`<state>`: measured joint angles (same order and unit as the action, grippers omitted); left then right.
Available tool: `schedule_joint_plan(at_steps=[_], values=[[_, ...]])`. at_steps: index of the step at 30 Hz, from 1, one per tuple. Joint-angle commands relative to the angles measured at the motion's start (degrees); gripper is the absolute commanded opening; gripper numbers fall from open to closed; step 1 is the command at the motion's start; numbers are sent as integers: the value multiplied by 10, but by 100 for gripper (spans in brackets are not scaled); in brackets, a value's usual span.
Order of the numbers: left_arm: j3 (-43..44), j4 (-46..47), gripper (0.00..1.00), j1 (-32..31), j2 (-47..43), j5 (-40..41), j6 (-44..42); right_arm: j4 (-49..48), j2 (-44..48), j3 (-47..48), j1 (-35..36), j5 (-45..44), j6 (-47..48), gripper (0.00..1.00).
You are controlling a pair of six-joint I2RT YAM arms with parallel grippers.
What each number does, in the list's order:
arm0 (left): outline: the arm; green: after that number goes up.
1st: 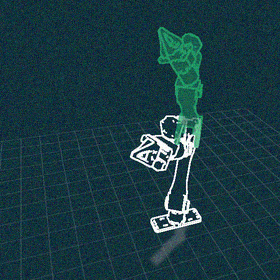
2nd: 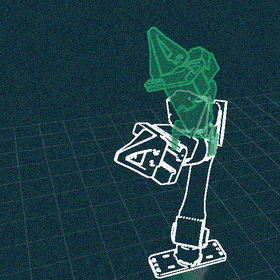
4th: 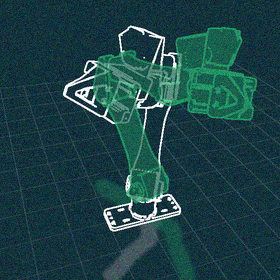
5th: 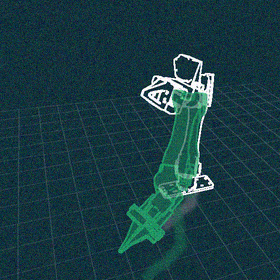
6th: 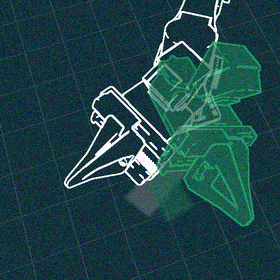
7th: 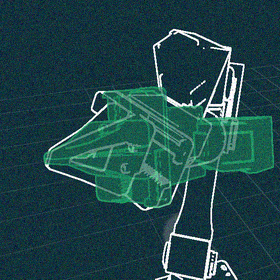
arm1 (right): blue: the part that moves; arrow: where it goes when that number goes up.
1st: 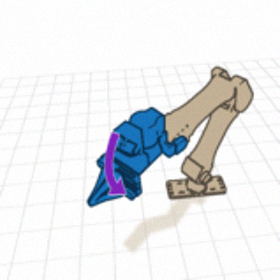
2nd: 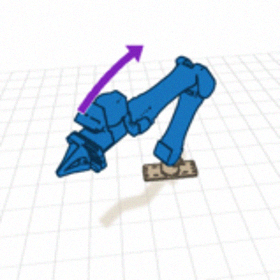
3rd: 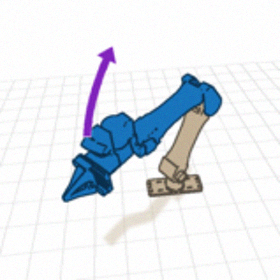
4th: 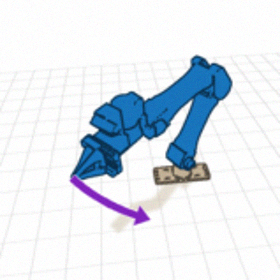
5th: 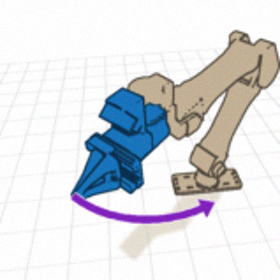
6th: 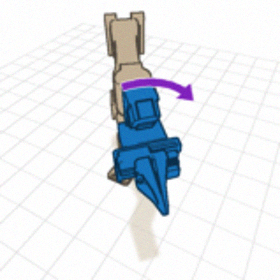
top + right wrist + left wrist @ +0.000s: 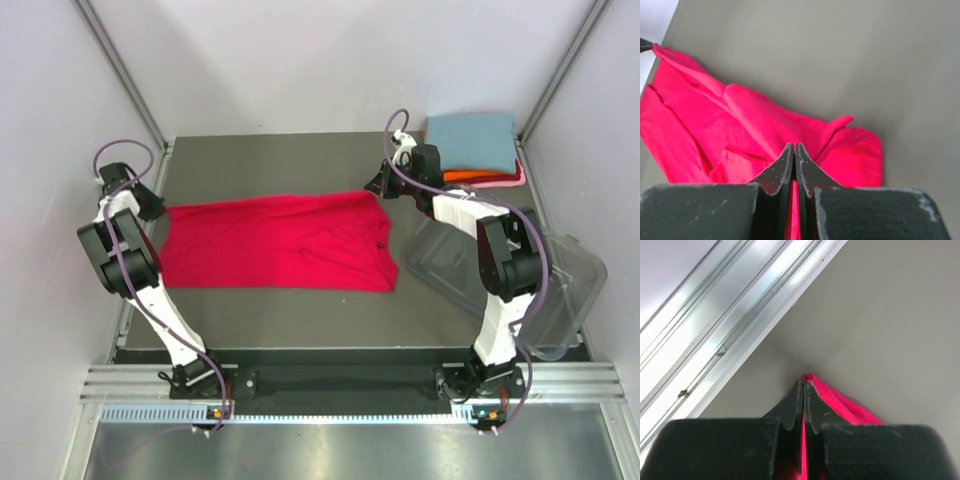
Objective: Fold and stack the t-shirts
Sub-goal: Fold the tshirt
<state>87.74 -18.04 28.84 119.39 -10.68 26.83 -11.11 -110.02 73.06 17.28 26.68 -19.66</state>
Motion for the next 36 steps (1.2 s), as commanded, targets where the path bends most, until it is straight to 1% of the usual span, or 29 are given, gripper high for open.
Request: schedule_joint_plan(at_steps=[1,7,14,16,20,24,25,27,28,29,32,33,36], values=[[11,20,0,12,-32,26,7,-45,46,-22,10,1,20,0],[-16,32,0,11,-54,18,5,-48,75,-65,21,-7,33,0],[-68,35,0,11,-110,53,-6,-53,117,-117,29,-14,45,0],[-74,29,0,15,-118,77,1,-53,121,-125,32,-13,46,0],[-75,16,0,20,-123,79,9,-47,128,-146,36,-17,59,0],[-86,-1,0,24,-137,100,8,-60,133,-171,39,-7,57,0],[-86,-10,0,24,-137,88,8,-59,130,-173,39,10,53,0],[-84,-9,0,24,-135,45,-12,-55,126,-174,44,14,54,0],[-83,-14,0,24,-131,-2,-14,-55,125,-176,44,13,53,0],[-84,-13,3,24,-128,-20,-16,-55,125,-178,45,11,52,0],[-93,-6,19,23,-116,-69,-25,-57,124,-173,45,12,47,0],[-94,-7,24,23,-115,-71,-27,-58,125,-172,47,13,45,0],[-112,8,32,27,-116,-86,-11,-58,124,-165,51,14,44,0]])
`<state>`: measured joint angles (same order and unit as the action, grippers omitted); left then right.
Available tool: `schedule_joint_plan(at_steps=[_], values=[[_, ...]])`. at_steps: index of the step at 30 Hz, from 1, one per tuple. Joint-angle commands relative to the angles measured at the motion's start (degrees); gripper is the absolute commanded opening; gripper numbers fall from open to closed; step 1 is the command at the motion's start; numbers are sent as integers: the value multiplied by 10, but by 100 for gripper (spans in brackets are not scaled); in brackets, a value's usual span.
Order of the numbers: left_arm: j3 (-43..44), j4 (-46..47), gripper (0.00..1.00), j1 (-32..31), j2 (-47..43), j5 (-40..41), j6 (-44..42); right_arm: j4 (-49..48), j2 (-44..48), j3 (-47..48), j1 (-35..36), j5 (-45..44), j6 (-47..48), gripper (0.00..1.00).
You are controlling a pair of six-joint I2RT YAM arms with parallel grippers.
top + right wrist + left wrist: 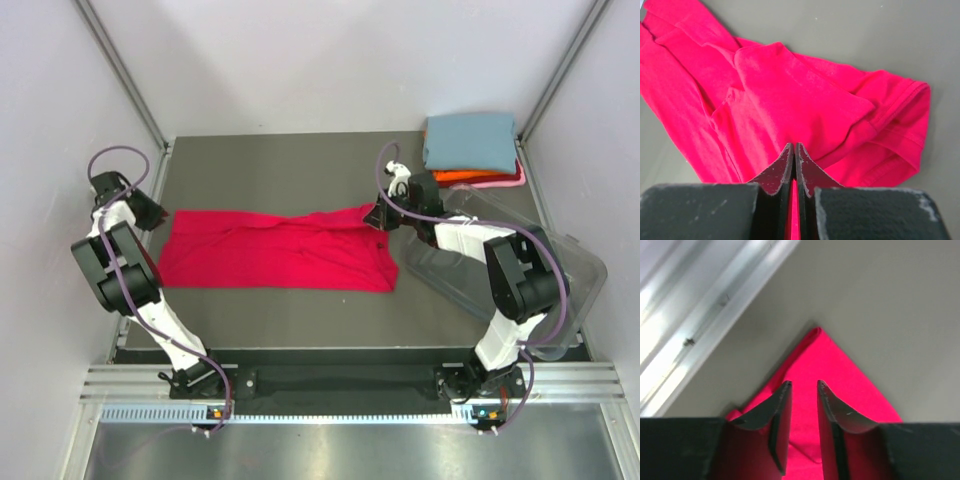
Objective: Fold and stack the t-shirts
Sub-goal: Fold the tshirt
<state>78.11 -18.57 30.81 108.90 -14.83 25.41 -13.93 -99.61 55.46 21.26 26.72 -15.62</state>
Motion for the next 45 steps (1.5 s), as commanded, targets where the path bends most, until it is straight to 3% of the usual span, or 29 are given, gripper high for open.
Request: schedule_joint_plan(at_steps=[1,8,17,31,37,41,45], values=[[-22,17,32,8,-9,-49,12,-29,21,12,12,13,4,0],[-40,35,35,8,8,-46,61,-28,22,11,13,12,15,0],[-93,72,37,7,-10,41,103,-29,31,11,12,17,10,0],[-87,107,36,0,13,20,126,-33,22,9,15,20,3,0],[-81,102,25,-3,19,14,125,-34,19,11,16,19,2,0],[-60,73,0,-3,16,24,121,-22,21,18,15,18,4,0],[-17,31,0,-3,3,52,118,-5,26,29,16,6,16,0]])
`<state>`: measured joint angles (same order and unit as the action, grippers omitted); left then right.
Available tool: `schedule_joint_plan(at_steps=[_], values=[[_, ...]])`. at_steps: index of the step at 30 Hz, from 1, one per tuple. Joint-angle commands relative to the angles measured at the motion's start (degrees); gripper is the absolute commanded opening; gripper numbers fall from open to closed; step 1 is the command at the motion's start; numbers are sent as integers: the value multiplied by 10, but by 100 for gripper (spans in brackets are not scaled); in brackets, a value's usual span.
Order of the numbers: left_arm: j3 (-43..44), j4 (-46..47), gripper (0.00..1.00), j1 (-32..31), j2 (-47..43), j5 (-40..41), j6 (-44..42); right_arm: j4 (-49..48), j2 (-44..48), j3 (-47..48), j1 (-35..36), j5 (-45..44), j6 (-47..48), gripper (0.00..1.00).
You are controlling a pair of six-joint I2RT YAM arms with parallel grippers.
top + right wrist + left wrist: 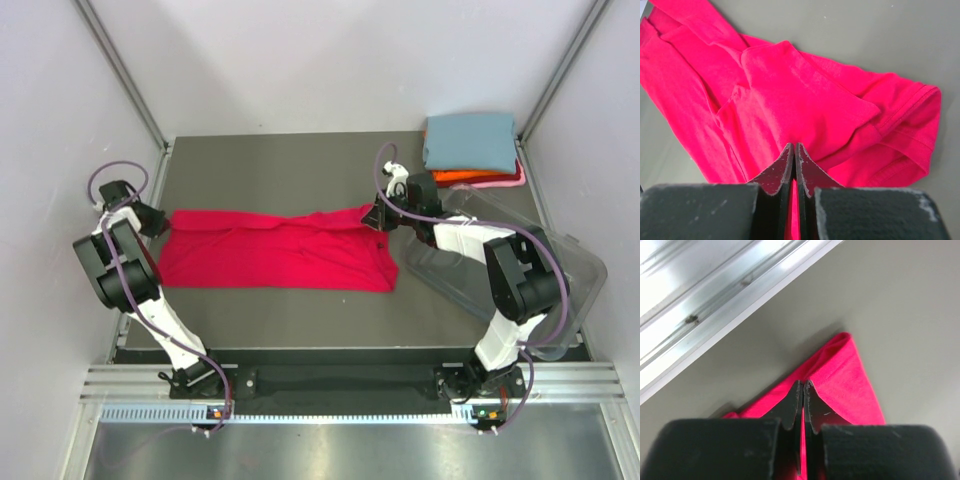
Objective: Fold and stack the t-shirts
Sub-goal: Fold the tshirt
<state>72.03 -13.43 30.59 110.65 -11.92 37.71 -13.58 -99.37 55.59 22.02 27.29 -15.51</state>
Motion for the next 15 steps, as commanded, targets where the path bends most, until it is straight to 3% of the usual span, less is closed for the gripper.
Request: schedule_joint_plan(at_steps=[1,15], values=[[51,-26,0,-2,-16,26,-6,-6,28,29,8,-1,17,0],[82,-103,0,1,-45,81,-35,1,78,-6,9,-22,33,0]])
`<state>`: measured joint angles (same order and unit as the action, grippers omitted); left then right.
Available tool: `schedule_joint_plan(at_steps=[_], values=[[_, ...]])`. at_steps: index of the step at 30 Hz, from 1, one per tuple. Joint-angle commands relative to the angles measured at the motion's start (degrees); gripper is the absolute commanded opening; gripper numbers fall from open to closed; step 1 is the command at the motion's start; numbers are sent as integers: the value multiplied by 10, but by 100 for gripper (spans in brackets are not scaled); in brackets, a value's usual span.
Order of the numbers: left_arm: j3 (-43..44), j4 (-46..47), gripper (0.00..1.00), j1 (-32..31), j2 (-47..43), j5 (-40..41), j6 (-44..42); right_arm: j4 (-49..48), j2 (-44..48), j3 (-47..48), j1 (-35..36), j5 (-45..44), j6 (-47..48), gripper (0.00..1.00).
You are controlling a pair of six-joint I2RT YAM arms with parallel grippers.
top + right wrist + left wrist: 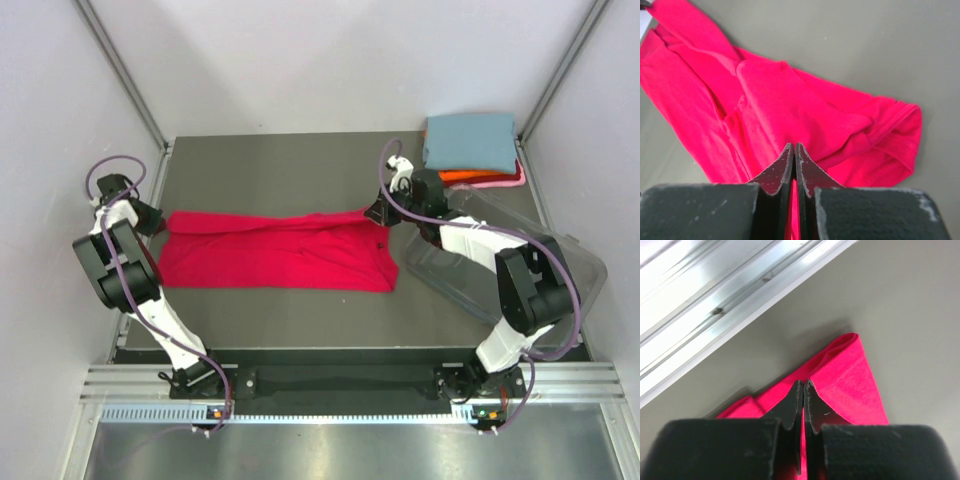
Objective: Fold and stack the t-shirts
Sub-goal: Fold the tshirt
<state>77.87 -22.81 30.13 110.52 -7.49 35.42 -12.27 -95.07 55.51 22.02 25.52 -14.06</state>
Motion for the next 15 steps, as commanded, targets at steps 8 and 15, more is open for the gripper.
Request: schedule_joint_plan(at_steps=[8,15], values=[[11,-32,0,6,-67,70,-47,-22,41,-40,17,-2,18,0],[-24,-29,0,12,-72,70,-64,-26,32,-68,25,-9,21,0]])
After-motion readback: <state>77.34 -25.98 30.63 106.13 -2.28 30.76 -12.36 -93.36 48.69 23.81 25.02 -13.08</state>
